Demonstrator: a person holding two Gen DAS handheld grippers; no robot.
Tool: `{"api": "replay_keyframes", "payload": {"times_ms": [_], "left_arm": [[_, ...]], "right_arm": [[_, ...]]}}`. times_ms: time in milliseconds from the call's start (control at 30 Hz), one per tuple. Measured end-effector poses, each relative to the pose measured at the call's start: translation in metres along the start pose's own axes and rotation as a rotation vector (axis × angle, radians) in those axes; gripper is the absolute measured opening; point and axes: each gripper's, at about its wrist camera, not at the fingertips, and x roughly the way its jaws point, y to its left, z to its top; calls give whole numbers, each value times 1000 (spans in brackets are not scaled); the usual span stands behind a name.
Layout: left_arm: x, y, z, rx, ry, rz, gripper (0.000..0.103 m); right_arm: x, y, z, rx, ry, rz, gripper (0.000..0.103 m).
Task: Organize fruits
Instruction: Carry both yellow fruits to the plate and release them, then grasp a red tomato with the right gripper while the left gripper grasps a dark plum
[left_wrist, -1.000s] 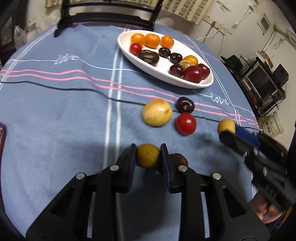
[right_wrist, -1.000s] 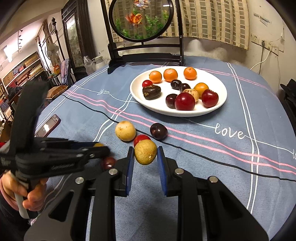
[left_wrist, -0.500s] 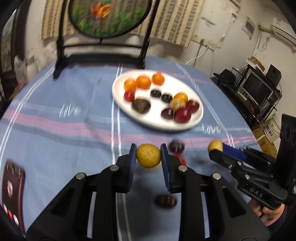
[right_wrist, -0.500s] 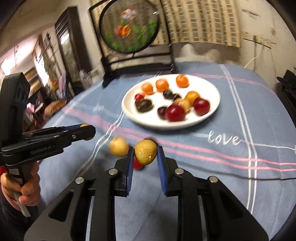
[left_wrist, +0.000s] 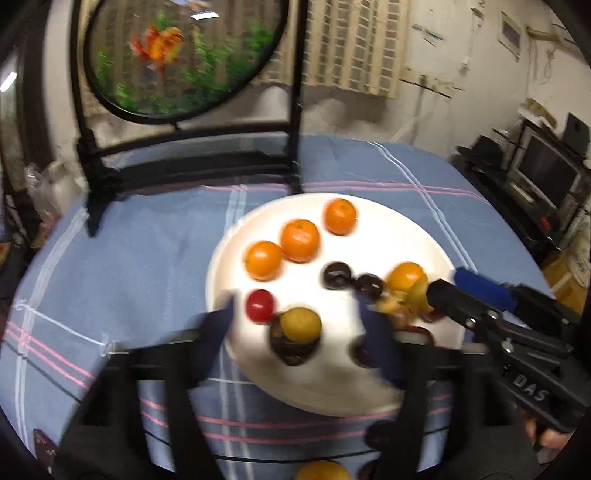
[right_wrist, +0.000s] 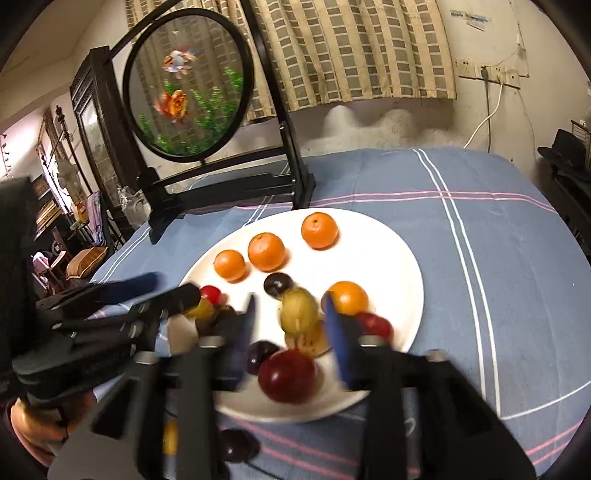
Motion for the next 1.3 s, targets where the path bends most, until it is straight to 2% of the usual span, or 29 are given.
{"api": "replay_keyframes", "payload": {"times_ms": [67, 200, 433, 500, 533, 567, 767, 933, 1067, 1200, 1300], "left_arm": [[-13, 5, -4, -7, -18, -13, 81], [-44, 17, -19, -45, -31, -44, 91], [-96, 42, -79, -111, -90, -17, 96], [-99, 50, -100, -144, -80, 25, 96], [-98, 53, -108, -149, -50, 45, 96], [-100, 54, -112, -150, -45, 40, 96], [-104, 57, -123, -135, -42, 55, 96], [-105, 55, -122, -139, -31, 36, 96], [-106, 51, -123, -115, -43, 56, 96], [-104, 48, -124, -100, -35, 56, 96], [-102, 49, -124, -96, -27, 56, 96]], "right_arm": [[-8, -1, -1, 3, -27, 5, 55], [-29, 10, -11, -39, 5, 48, 55], [-55, 45, -66, -159, 94, 66, 55], [-52, 52, -81, -162, 135, 84, 55], [-49, 56, -87, -173, 153, 83, 55], [-46, 59, -92, -185, 168, 79, 55], [-31, 70, -105, -226, 224, 64, 53], [-24, 70, -106, -229, 249, 59, 47], [-18, 71, -109, -233, 265, 67, 45], [-13, 74, -111, -242, 276, 67, 32], [-13, 74, -111, -251, 269, 61, 30]]}}
